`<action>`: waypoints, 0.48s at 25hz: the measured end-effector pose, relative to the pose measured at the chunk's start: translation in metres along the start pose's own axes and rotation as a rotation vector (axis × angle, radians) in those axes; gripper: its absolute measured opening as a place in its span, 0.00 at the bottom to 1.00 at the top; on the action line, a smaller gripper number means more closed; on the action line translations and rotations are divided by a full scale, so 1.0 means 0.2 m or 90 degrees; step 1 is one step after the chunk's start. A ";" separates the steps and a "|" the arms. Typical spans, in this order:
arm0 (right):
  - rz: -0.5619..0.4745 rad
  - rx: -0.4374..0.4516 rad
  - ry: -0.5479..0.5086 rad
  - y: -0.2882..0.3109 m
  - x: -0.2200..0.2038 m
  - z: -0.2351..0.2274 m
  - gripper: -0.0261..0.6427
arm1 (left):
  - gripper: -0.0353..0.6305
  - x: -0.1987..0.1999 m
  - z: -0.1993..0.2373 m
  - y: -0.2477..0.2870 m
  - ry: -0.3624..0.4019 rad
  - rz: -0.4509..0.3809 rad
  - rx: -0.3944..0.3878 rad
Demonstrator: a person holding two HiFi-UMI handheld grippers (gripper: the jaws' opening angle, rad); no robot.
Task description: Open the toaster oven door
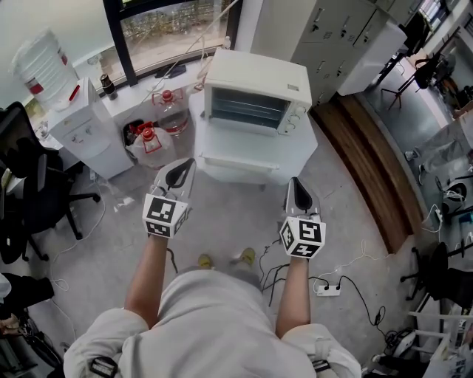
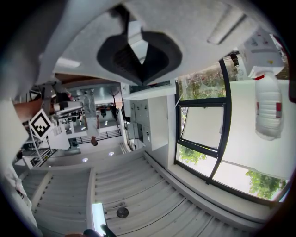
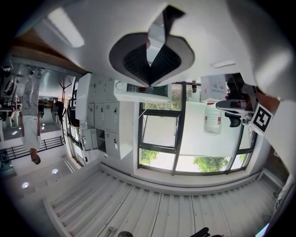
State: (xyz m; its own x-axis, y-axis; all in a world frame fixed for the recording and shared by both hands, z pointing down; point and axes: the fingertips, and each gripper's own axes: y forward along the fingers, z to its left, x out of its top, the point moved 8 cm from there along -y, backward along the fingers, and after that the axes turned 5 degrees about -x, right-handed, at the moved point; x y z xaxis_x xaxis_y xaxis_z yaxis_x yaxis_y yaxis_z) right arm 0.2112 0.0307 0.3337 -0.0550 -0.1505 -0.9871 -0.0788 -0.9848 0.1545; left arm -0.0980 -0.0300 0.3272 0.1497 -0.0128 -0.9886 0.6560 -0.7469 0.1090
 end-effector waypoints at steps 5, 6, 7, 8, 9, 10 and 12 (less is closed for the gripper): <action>-0.002 0.000 -0.005 0.02 0.01 0.00 0.04 | 0.05 0.02 0.02 0.00 0.002 -0.004 0.000; -0.003 0.000 -0.006 0.02 0.02 0.00 0.04 | 0.05 0.02 0.02 0.01 0.002 -0.004 0.000; -0.004 0.000 -0.006 0.02 0.02 0.00 0.04 | 0.05 0.02 0.02 0.01 0.002 -0.003 0.000; -0.005 0.000 -0.007 0.02 0.02 0.00 0.04 | 0.05 0.02 0.02 0.01 0.001 -0.003 0.000; -0.005 0.000 -0.008 0.02 0.02 0.00 0.04 | 0.05 0.02 0.02 0.01 0.001 -0.003 0.000; -0.005 0.000 -0.008 0.02 0.02 0.00 0.04 | 0.05 0.02 0.02 0.01 0.002 -0.003 0.000; -0.005 0.000 -0.008 0.02 0.02 -0.01 0.04 | 0.05 0.01 0.03 0.01 0.002 -0.002 0.000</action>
State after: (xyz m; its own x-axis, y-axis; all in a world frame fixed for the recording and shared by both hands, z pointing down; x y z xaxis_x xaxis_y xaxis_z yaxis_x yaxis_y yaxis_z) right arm 0.2123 0.0251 0.3297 -0.0668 -0.1412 -0.9877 -0.0798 -0.9860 0.1463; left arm -0.1002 -0.0349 0.3241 0.1500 -0.0081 -0.9886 0.6564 -0.7469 0.1058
